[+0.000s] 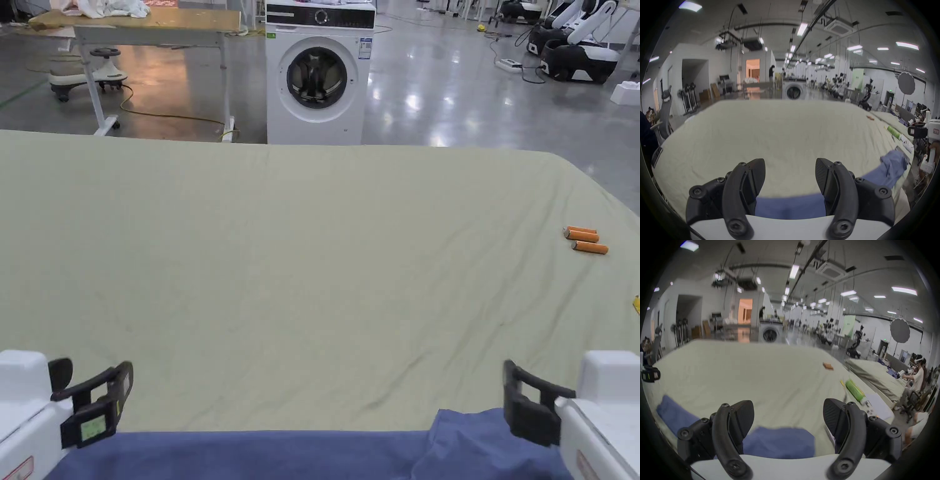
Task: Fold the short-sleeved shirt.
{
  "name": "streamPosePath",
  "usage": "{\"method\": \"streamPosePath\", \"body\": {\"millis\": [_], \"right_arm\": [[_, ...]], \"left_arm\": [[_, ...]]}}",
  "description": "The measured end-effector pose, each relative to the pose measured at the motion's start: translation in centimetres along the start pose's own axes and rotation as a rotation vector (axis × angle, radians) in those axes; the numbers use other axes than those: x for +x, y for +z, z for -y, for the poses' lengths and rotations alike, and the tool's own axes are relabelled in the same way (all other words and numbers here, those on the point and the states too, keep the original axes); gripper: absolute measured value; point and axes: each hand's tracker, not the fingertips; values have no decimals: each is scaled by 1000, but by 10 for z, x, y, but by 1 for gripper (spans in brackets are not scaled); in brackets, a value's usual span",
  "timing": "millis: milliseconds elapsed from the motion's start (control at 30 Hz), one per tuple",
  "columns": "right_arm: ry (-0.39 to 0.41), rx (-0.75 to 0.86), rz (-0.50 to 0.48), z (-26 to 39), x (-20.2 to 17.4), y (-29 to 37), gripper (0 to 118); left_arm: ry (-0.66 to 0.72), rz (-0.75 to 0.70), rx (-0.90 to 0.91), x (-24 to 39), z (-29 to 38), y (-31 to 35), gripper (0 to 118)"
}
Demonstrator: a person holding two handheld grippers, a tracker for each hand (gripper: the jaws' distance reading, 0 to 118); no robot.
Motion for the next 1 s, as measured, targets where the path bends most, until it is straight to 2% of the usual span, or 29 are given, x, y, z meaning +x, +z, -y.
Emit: {"method": "streamPosePath", "body": {"millis": [67, 133, 167, 233, 267, 300, 567, 733, 833, 900, 933, 1000], "right_arm": [[-15, 72, -30, -4, -18, 0, 84], [-15, 103, -42, -7, -36, -2, 65], [-16, 126, -52, -7, -45, -3, 44], [-36, 155, -53, -6, -60, -7, 10], [-41, 169, -61, -5, -67, -8, 7], [-46, 185, -64, -5, -74, -9, 7], [-85, 189, -82, -6, -98, -22, 1], [-88, 173, -83, -6, -96, -28, 1], [-81, 167, -79, -6, -93, -30, 1], [-67, 162, -75, -6, -90, -31, 1], [-62, 160, -75, -7, -89, -32, 1], [-53, 156, -75, -7, -86, -34, 1]], "left_arm": [[1, -11, 68, 9, -7, 2, 62], [4, -21, 115, 12, -9, 0, 45], [1, -40, 140, 15, -9, -1, 31], [-27, -77, 177, 22, -12, 0, 12], [-43, -91, 189, 25, -12, 0, 2], [-52, -108, 197, 28, -13, -1, 0], [-35, -134, 158, 17, -18, -11, 0], [52, -92, -55, -15, -8, -22, 0], [171, -21, -188, -49, 3, -19, 0], [205, 20, -248, -77, 10, -16, 0], [238, 30, -265, -84, 13, -11, 2], [298, 65, -327, -110, 20, -9, 20]]}}
